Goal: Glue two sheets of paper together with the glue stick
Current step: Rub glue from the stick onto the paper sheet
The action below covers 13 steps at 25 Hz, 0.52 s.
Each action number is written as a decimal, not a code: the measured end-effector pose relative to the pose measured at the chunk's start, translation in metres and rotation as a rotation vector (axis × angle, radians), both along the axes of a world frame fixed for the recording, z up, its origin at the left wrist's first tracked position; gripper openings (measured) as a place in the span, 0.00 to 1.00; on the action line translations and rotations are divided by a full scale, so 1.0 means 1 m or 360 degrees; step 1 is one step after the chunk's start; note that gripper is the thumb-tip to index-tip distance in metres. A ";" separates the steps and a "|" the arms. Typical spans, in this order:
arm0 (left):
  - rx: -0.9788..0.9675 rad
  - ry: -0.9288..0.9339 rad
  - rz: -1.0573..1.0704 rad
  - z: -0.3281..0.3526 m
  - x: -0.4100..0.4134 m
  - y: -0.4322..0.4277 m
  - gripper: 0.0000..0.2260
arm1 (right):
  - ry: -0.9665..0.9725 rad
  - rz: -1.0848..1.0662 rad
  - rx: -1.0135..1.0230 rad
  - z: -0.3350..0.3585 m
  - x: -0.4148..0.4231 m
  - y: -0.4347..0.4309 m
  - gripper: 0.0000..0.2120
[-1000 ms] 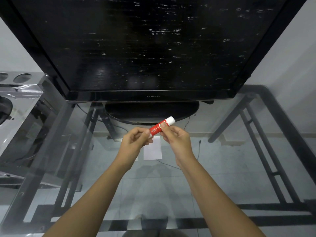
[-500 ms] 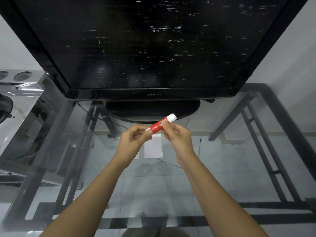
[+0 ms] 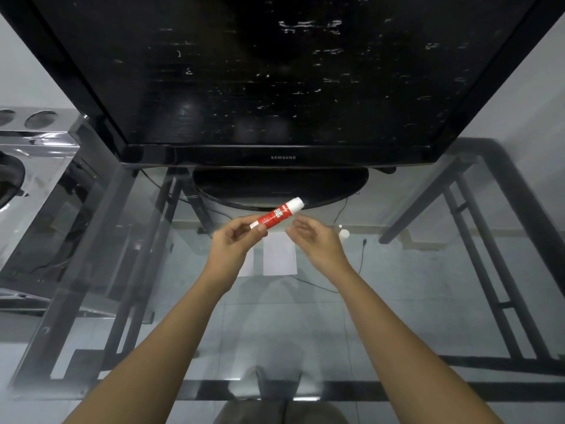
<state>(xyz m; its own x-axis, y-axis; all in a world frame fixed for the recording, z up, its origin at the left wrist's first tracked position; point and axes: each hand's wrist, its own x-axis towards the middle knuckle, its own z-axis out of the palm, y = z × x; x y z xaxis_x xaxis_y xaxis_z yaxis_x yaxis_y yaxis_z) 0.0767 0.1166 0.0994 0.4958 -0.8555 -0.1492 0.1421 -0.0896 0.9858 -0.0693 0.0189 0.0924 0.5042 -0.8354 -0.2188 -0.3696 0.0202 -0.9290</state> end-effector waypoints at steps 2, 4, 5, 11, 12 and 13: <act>0.0096 0.0083 0.0095 -0.014 0.006 0.002 0.09 | 0.0439 0.0166 -0.0306 -0.032 -0.003 -0.006 0.26; 0.0139 0.0189 0.0130 -0.026 0.012 0.003 0.08 | 0.0822 0.0450 -0.0558 -0.064 -0.004 -0.007 0.28; 0.0154 0.0232 0.0133 -0.031 0.014 0.004 0.08 | 0.0970 0.0596 -0.0641 -0.077 -0.005 -0.007 0.28; 0.0125 0.0479 0.0216 -0.053 0.019 0.009 0.05 | 0.1332 0.1000 -0.0967 -0.109 -0.012 -0.009 0.28; 0.0102 0.0566 0.0229 -0.056 0.020 0.010 0.04 | 0.1337 0.0994 -0.0959 -0.109 -0.014 -0.009 0.28; 0.0081 0.0648 0.0231 -0.058 0.021 0.011 0.05 | 0.1336 0.0986 -0.0946 -0.110 -0.017 -0.008 0.28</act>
<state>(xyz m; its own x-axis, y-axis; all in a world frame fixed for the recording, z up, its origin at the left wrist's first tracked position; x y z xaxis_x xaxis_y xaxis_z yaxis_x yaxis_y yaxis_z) 0.0976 0.1274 0.0411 0.5021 -0.7679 -0.3978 0.5331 -0.0874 0.8415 -0.0861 0.0105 -0.0172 0.7408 -0.5827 -0.3341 -0.6596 -0.7252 -0.1976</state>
